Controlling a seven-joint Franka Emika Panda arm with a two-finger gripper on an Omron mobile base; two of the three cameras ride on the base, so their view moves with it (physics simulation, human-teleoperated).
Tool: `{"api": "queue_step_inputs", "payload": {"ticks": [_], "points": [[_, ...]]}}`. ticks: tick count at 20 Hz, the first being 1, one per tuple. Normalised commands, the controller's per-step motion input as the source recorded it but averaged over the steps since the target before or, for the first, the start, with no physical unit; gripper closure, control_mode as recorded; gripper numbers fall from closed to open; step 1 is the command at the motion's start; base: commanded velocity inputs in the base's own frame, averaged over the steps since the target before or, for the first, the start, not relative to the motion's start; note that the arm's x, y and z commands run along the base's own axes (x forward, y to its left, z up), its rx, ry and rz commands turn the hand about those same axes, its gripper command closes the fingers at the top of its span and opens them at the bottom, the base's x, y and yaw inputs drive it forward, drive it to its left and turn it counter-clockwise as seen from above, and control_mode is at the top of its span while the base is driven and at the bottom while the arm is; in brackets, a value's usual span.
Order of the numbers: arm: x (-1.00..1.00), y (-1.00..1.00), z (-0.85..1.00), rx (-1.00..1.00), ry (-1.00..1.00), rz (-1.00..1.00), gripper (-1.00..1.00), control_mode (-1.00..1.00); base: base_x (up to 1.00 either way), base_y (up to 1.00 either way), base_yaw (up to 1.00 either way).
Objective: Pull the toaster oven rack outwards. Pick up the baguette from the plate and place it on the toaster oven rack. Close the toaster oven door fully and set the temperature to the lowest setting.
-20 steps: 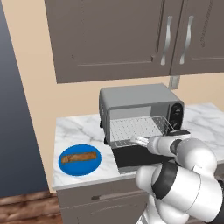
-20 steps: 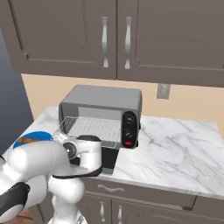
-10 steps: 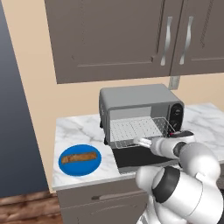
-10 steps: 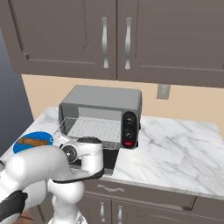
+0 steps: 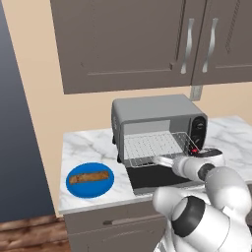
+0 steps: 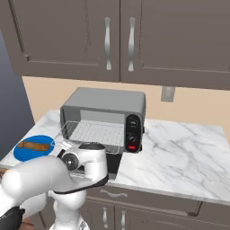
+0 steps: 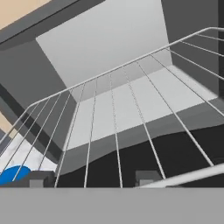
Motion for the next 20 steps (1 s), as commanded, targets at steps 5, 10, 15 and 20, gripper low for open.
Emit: {"api": "queue_step_inputs", "payload": {"ticks": [5, 10, 15, 20], "points": [[-1.0, 0.0, 0.53, 0.02, -0.69, -0.03, -1.0, -1.0, 0.0, 0.0, 0.0], [-1.0, 0.0, 1.0, 0.1, -0.54, 0.0, -1.0, -1.0, 0.0, 0.0, 0.0], [-1.0, -0.06, 1.0, 0.22, -0.3, -0.08, -1.0, -1.0, 0.0, 0.0, 0.0], [-1.0, -0.01, 0.85, 0.29, -0.17, -0.3, -1.0, -1.0, 0.0, 0.0, 0.0]]}}
